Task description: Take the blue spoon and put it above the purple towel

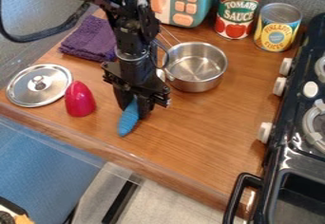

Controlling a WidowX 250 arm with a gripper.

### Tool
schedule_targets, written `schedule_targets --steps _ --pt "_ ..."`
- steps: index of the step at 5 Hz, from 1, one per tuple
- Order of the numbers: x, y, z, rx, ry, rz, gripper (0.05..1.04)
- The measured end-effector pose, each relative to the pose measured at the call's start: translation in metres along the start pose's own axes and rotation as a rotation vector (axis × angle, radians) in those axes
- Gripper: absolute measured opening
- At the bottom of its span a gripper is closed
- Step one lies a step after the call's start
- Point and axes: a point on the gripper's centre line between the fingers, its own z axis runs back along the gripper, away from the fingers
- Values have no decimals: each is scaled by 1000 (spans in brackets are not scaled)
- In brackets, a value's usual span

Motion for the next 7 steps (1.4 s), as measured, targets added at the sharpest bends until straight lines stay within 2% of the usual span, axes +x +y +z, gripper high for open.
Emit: schedule_targets --steps 1,2,3,4,5,6,7 --pt "0 5 5 -25 24 -11 405" --pt "16 18 33 -39 -28 1 405" --pt "29 50 54 -39 -68 63 405" --pt "34 87 60 -17 -70 114 405" --pt "39 116 49 -17 -58 164 405" --pt "50 130 29 -29 -37 164 405" --pt "57 146 15 -32 -42 185 405"
